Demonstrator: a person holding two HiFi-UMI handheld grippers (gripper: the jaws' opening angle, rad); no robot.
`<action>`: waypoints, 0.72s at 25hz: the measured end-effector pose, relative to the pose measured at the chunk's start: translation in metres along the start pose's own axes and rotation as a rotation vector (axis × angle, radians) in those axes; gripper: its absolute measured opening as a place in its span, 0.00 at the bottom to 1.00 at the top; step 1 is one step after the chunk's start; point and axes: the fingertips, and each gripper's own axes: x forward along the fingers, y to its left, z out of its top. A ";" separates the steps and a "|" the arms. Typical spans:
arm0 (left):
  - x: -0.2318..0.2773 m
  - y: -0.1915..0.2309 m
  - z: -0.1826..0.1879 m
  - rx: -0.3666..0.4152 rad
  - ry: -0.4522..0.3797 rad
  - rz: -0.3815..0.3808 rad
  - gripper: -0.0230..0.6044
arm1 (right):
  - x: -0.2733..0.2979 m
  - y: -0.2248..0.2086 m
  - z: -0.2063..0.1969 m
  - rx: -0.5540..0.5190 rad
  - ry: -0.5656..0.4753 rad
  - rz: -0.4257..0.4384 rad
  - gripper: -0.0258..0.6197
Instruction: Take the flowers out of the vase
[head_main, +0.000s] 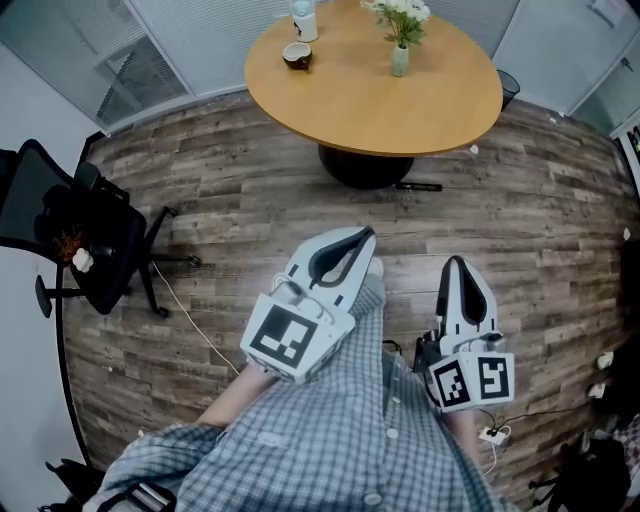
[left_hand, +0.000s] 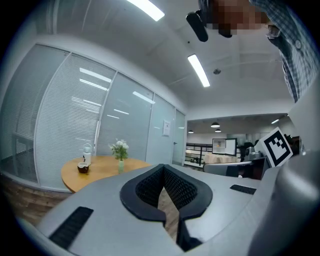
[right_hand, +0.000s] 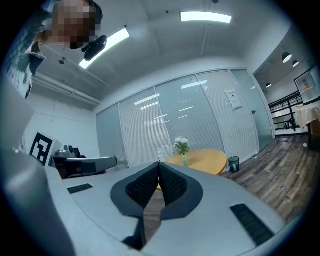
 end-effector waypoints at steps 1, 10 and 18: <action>0.005 0.001 0.000 -0.008 -0.004 -0.006 0.04 | 0.002 -0.002 -0.002 -0.007 0.006 -0.002 0.06; 0.061 0.002 -0.001 0.001 0.007 -0.052 0.04 | 0.025 -0.044 0.002 -0.025 0.027 -0.045 0.06; 0.110 0.023 -0.001 0.011 0.044 -0.060 0.04 | 0.070 -0.065 0.009 -0.023 0.027 -0.023 0.06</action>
